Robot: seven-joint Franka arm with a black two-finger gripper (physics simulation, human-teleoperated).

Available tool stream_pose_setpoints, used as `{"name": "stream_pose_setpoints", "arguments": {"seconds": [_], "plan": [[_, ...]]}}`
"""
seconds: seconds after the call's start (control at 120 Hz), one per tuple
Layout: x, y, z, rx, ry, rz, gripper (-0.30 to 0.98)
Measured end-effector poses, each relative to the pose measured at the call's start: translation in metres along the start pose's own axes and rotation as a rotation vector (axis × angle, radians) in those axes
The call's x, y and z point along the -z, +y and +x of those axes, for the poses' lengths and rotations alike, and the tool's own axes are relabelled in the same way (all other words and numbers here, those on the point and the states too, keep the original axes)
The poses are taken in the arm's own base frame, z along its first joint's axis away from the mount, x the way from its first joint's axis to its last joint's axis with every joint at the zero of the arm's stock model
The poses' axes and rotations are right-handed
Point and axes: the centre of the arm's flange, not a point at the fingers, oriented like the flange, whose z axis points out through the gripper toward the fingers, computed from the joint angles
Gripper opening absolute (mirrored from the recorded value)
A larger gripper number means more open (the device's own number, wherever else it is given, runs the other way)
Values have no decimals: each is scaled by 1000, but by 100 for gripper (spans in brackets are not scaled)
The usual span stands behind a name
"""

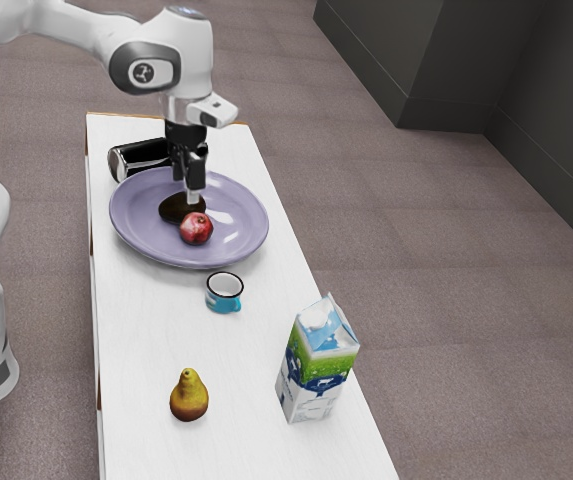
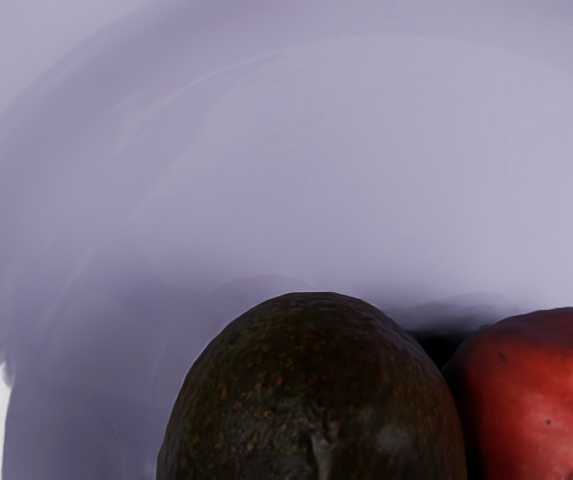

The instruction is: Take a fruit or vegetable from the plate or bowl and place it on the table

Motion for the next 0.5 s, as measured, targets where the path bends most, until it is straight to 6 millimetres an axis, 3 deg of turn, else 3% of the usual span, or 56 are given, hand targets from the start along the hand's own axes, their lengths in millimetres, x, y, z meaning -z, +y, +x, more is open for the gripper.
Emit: {"name": "stream_pose_setpoints", "arguments": {"seconds": [0.5], "plan": [[-14,-2,-5,-31,-16,-3,69]]}}
